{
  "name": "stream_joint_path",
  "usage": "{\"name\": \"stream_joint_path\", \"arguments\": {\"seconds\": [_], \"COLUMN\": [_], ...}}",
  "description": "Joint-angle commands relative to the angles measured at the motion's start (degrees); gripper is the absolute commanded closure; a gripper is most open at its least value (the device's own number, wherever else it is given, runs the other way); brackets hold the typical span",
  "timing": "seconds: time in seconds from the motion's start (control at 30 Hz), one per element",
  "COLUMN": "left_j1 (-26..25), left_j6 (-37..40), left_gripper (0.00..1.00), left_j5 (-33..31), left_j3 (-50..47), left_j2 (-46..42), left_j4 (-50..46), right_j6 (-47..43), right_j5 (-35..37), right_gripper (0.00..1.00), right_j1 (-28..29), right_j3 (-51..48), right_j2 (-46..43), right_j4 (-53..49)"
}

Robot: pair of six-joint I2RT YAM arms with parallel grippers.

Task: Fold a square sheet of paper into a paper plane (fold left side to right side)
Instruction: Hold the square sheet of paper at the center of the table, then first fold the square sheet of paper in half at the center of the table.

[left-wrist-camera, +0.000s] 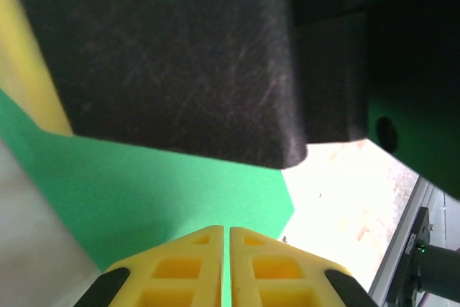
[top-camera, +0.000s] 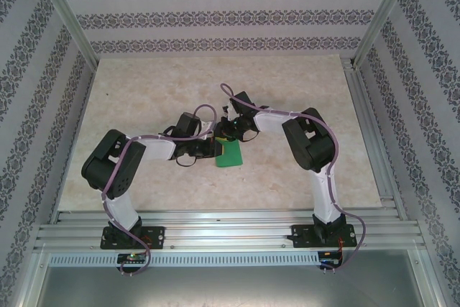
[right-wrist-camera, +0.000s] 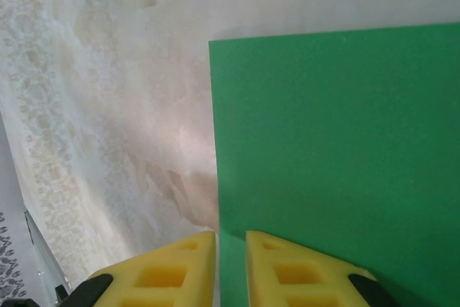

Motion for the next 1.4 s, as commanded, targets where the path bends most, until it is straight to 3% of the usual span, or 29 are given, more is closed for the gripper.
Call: {"name": "stream_joint_path", "arguments": {"seconds": [0.0,0.33,0.83,1.17,1.37], "left_j1": [-0.5,-0.6,-0.8,-2.8,-4.9], "left_j6": [5.6,7.1,10.4,14.1,16.9], "left_gripper": [0.88,0.92,0.91,0.91,0.91], "left_j5": [0.2,1.6,3.4,4.6,1.9], "left_j3": [-0.4,-4.9,-10.9,-11.6,-10.7], "left_j2": [0.1,1.8,-0.4,-2.2,-3.9], "left_j4": [2.8,10.4,11.0,7.1,1.4], "right_j6": [-1.8,-2.7,-3.8,-3.8,-3.6], "right_j5": [3.1,4.0,5.3,5.5,5.8], "right_gripper": [0.82,0.82,0.82,0.82,0.82], "right_j1": [0.7,0.8,0.6,0.7,0.8], "right_j3": [-0.9,-0.5,0.4,1.3,1.6], "right_j2": [2.7,2.6,3.0,3.4,3.2], "right_j4": [-3.7,-5.2,-7.3,-8.3,-8.6]}}
